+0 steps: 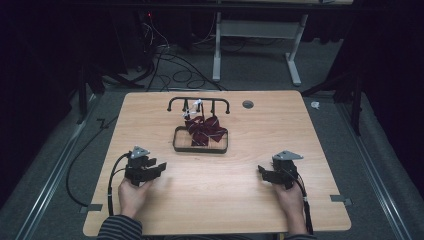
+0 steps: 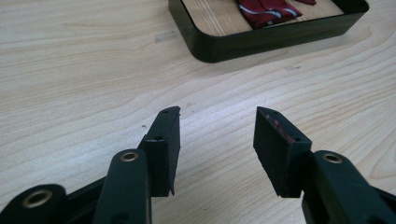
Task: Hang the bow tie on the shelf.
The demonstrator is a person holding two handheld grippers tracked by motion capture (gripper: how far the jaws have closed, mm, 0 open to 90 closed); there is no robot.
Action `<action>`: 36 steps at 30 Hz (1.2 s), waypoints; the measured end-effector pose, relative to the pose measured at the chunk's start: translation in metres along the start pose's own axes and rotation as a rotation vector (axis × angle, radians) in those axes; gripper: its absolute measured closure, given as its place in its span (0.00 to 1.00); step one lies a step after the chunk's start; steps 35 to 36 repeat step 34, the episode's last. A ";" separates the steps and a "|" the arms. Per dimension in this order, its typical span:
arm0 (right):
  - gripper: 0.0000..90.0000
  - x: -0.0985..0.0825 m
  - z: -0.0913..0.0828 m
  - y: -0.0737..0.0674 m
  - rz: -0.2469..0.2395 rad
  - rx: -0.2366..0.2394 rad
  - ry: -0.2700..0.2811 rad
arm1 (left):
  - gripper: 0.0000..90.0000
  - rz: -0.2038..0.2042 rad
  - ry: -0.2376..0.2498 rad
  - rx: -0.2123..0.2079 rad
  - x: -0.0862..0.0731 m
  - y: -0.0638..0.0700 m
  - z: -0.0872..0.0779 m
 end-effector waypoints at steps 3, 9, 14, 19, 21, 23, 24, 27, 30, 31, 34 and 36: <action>0.37 0.000 0.000 0.000 0.000 0.001 0.001 | 0.57 -0.004 -0.004 -0.002 -0.001 0.000 0.003; 0.37 0.000 0.000 0.000 -0.001 0.000 0.001 | 0.56 -0.012 -0.013 0.000 -0.003 -0.001 0.009; 0.37 0.000 0.000 0.000 0.000 0.001 0.001 | 0.55 -0.009 -0.020 0.017 -0.005 -0.001 0.015; 0.37 0.000 0.000 0.000 0.000 0.001 0.001 | 0.52 0.007 -0.041 0.064 -0.009 -0.002 0.024; 0.37 0.000 0.000 0.000 0.000 0.001 0.001 | 0.51 0.025 -0.039 0.085 -0.011 -0.002 0.027; 0.37 0.000 0.000 0.000 0.001 0.001 0.003 | 0.50 0.035 -0.034 0.098 -0.011 0.000 0.028; 0.37 0.000 0.000 0.000 0.000 0.001 0.003 | 0.50 0.041 -0.028 0.104 -0.012 0.001 0.028; 0.37 0.000 0.000 0.000 0.001 0.001 0.001 | 0.47 0.068 -0.002 0.123 -0.015 0.003 0.030; 0.37 0.000 0.000 0.000 0.001 0.001 0.001 | 0.41 0.075 0.036 0.123 -0.019 0.005 0.032; 0.37 0.000 0.000 0.000 0.001 0.001 0.001 | 0.41 0.074 0.036 0.122 -0.019 0.005 0.032; 0.37 0.000 0.000 0.000 -0.001 0.001 0.001 | 0.40 0.073 0.035 0.122 -0.019 0.005 0.032; 0.37 0.000 0.000 0.000 -0.001 0.001 0.001 | 0.40 0.073 0.035 0.122 -0.019 0.005 0.032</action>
Point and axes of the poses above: each handheld gripper's, and its own axes: z roughly forward along the jaws, x roughly out of its top, y roughly to its right, the point moved 4 cm from there along z, roughly forward along the jaws, and after that the axes turned 12 degrees about -y, right-handed, at the moved point
